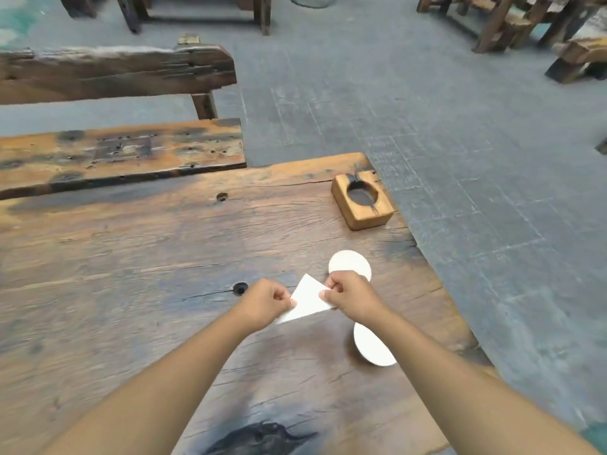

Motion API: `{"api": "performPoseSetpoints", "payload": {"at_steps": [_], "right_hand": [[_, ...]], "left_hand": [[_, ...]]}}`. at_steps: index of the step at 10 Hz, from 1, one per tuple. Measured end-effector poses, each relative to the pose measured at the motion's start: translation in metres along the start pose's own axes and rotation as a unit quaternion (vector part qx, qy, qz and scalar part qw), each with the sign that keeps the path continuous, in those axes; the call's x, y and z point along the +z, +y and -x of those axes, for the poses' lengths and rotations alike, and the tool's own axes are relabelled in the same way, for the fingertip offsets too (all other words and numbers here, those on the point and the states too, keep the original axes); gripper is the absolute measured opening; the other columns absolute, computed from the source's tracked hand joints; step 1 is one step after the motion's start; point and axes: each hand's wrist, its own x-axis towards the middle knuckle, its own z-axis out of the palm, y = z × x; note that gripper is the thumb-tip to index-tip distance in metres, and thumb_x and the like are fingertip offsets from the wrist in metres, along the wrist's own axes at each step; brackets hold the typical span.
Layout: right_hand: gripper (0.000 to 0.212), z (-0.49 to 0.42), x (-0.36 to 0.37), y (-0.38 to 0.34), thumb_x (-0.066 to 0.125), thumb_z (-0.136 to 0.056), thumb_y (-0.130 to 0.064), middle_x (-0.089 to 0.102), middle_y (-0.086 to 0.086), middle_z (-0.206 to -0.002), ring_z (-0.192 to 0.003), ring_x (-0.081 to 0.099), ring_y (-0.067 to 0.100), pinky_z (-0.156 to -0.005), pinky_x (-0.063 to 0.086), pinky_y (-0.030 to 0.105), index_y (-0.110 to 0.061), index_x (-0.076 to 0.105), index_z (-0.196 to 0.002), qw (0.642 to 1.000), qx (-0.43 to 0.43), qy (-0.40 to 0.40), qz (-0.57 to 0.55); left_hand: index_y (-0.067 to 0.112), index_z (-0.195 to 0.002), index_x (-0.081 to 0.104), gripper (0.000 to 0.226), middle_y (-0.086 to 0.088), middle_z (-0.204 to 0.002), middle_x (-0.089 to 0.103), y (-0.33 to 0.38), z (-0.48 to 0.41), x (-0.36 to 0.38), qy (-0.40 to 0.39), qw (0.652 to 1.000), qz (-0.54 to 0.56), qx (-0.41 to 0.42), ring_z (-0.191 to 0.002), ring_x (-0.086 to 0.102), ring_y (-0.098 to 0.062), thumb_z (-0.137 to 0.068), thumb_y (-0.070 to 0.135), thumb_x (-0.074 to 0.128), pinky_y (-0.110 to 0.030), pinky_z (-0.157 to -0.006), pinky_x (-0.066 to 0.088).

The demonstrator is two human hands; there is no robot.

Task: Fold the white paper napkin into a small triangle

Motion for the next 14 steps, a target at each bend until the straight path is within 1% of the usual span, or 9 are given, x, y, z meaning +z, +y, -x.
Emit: {"api": "performPoseSetpoints", "payload": {"at_steps": [1, 3, 4, 5, 6, 8, 12, 13, 14], "right_hand": [[0.03, -0.016, 0.01, 0.018, 0.073, -0.083, -0.02, 0.049, -0.011, -0.057, -0.057, 0.045, 0.007, -0.053, 0.033, 0.022, -0.021, 0.052, -0.061, 0.999, 0.011, -0.025, 0.044], [0.01, -0.048, 0.03, 0.045, 0.071, -0.083, -0.017, 0.063, 0.004, -0.077, -0.079, 0.06, 0.025, -0.071, 0.045, 0.033, -0.009, 0.067, -0.08, 0.991, 0.051, -0.061, 0.107], [0.007, -0.057, 0.041, 0.06, 0.07, -0.083, -0.018, 0.067, 0.004, -0.086, -0.088, 0.063, 0.027, -0.074, 0.048, 0.034, -0.015, 0.064, -0.083, 0.985, 0.071, -0.084, 0.133], [0.01, -0.063, 0.053, 0.072, 0.068, -0.085, -0.022, 0.068, 0.004, -0.093, -0.091, 0.061, 0.026, -0.072, 0.046, 0.032, -0.021, 0.058, -0.084, 0.978, 0.098, -0.103, 0.151], [0.012, -0.071, 0.064, 0.081, 0.065, -0.087, -0.026, 0.066, 0.005, -0.097, -0.094, 0.059, 0.026, -0.069, 0.039, 0.031, -0.023, 0.053, -0.083, 0.97, 0.104, -0.115, 0.188], [0.015, -0.081, 0.078, 0.091, 0.062, -0.091, -0.028, 0.067, 0.008, -0.102, -0.097, 0.061, 0.03, -0.071, 0.039, 0.031, -0.025, 0.049, -0.083, 0.958, 0.105, -0.113, 0.239], [0.015, -0.082, 0.089, 0.089, 0.054, -0.093, -0.02, 0.064, 0.011, -0.112, -0.1, 0.064, 0.035, -0.068, 0.04, 0.036, -0.013, 0.052, -0.106, 0.934, 0.065, -0.087, 0.339], [0.032, -0.074, 0.084, 0.083, 0.056, -0.094, -0.03, 0.055, 0.011, -0.121, -0.106, 0.061, 0.034, -0.07, 0.043, 0.038, -0.011, 0.047, -0.119, 0.927, 0.062, -0.086, 0.359], [0.025, -0.066, 0.078, 0.074, 0.054, -0.093, -0.03, 0.057, 0.011, -0.117, -0.104, 0.06, 0.032, -0.072, 0.042, 0.037, -0.012, 0.052, -0.11, 0.948, 0.072, -0.074, 0.302]], "left_hand": [[0.017, -0.059, 0.051, 0.035, 0.004, -0.054, 0.045, -0.016, -0.021, 0.02, -0.004, 0.999, -0.011, -0.034, -0.051, 0.038, -0.011, -0.087, 0.011, 0.072, -0.026, -0.052, 0.03], [0.011, -0.075, 0.06, 0.017, 0.007, -0.061, 0.052, -0.047, -0.061, 0.047, 0.024, 0.995, -0.03, -0.094, -0.058, 0.048, -0.012, -0.085, 0.013, 0.074, -0.025, -0.053, 0.035], [0.009, -0.081, 0.065, 0.012, 0.003, -0.074, 0.063, -0.06, -0.075, 0.06, 0.04, 0.988, -0.066, -0.131, -0.077, 0.06, -0.021, -0.087, 0.017, 0.071, -0.031, -0.071, 0.049], [0.017, -0.077, 0.063, 0.012, 0.004, -0.084, 0.068, -0.069, -0.082, 0.069, 0.032, 0.983, -0.093, -0.158, -0.087, 0.062, -0.022, -0.088, 0.019, 0.067, -0.041, -0.088, 0.049], [0.019, -0.074, 0.061, 0.015, 0.005, -0.085, 0.068, -0.079, -0.088, 0.077, 0.023, 0.979, -0.103, -0.175, -0.088, 0.061, -0.021, -0.088, 0.02, 0.067, -0.043, -0.091, 0.047], [0.02, -0.074, 0.063, 0.015, 0.008, -0.079, 0.066, -0.095, -0.095, 0.087, 0.042, 0.975, -0.111, -0.189, -0.084, 0.058, -0.018, -0.088, 0.025, 0.068, -0.041, -0.09, 0.042], [0.025, -0.068, 0.047, 0.028, 0.01, -0.073, 0.056, -0.101, -0.096, 0.094, 0.068, 0.97, -0.176, -0.154, -0.075, 0.051, -0.017, -0.086, 0.025, 0.068, -0.037, -0.081, 0.03], [0.024, -0.077, 0.051, 0.019, 0.011, -0.077, 0.055, -0.098, -0.09, 0.09, 0.058, 0.975, -0.159, -0.143, -0.078, 0.052, -0.017, -0.086, 0.022, 0.067, -0.036, -0.078, 0.03], [0.016, -0.083, 0.06, 0.005, 0.004, -0.084, 0.064, -0.095, -0.08, 0.077, 0.029, 0.986, -0.089, -0.14, -0.087, 0.06, -0.022, -0.087, 0.015, 0.063, -0.037, -0.078, 0.047]]}}
